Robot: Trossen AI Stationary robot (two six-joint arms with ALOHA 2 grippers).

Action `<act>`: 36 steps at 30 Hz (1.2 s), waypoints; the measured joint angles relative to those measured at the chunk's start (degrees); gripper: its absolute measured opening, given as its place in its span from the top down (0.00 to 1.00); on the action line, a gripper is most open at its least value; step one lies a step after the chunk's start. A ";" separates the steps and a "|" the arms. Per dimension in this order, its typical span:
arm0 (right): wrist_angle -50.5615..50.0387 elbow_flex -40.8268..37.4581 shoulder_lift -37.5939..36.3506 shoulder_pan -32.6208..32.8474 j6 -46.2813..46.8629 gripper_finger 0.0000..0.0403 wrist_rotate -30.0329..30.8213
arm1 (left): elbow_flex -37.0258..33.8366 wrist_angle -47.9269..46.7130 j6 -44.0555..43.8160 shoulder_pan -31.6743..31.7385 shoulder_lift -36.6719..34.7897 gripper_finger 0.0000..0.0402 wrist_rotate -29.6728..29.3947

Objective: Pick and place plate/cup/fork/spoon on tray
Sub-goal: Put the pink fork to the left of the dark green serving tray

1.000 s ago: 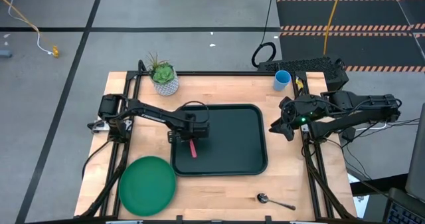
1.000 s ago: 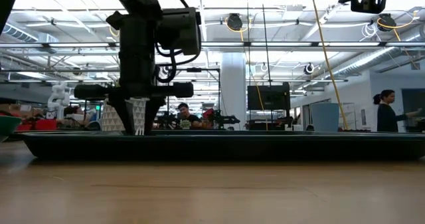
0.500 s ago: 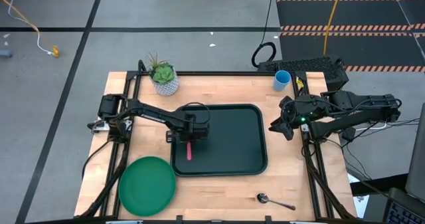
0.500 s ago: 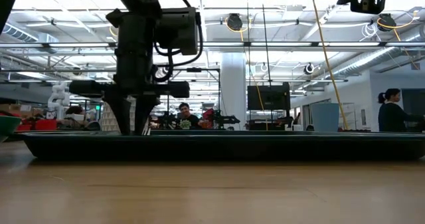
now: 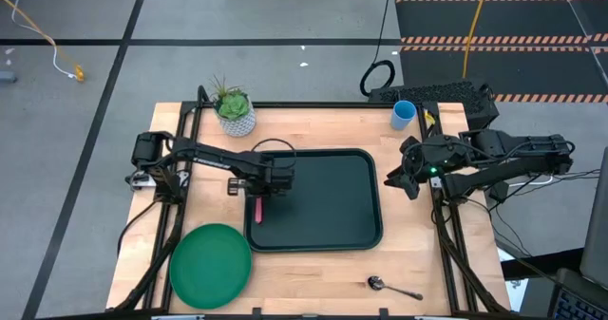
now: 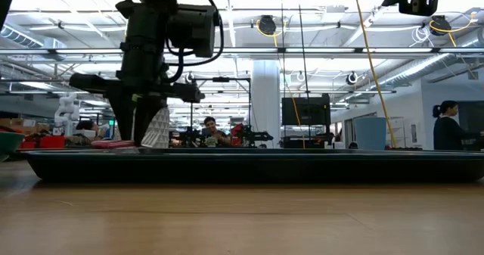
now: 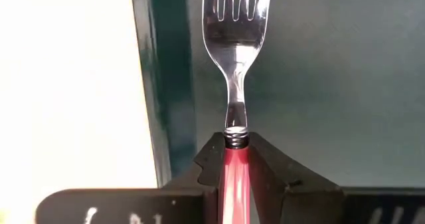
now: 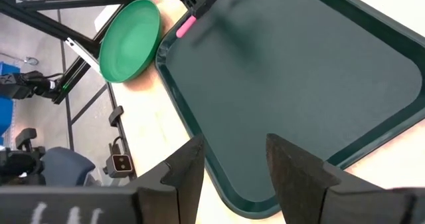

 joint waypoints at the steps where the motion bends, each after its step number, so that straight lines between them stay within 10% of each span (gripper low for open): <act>1: 0.06 0.00 -0.06 0.00 0.00 0.63 0.01 | 0.00 0.19 0.04 0.06 0.06 0.88 0.06; 36: -0.13 0.00 -0.11 0.00 1.75 0.63 -0.07 | -4.81 8.19 1.52 -0.04 0.09 0.87 1.08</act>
